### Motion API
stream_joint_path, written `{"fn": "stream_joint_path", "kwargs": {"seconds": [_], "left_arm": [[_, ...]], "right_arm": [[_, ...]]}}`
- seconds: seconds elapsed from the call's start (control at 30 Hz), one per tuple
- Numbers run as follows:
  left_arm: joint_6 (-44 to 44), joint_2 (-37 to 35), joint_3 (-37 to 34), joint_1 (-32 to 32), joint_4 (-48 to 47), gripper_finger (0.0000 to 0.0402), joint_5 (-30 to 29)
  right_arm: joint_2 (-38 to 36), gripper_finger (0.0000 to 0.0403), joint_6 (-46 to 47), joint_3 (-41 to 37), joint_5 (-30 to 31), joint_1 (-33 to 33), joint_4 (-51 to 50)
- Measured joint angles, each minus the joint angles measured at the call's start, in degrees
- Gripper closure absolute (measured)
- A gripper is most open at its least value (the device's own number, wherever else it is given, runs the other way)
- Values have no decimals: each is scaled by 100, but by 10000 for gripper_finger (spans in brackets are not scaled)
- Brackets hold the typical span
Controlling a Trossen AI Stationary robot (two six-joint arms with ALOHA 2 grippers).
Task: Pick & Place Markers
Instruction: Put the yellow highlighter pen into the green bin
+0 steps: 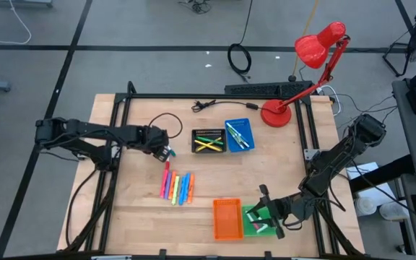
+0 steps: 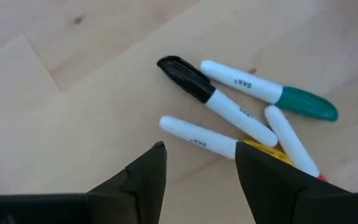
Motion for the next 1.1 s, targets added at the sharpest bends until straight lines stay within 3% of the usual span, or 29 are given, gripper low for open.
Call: {"fn": "stream_joint_path", "kwargs": {"seconds": [0.23,0.5,1.1], "left_arm": [[-114,27,0,-8,259,206,-2],[166,706,28,-249,670,206,174],[429,802,24,-160,-233,206,459]], "right_arm": [[2,258,0,0,0,0,0],[1,259,2,0,0,0,0],[1,259,-15,0,0,-2,0]]}}
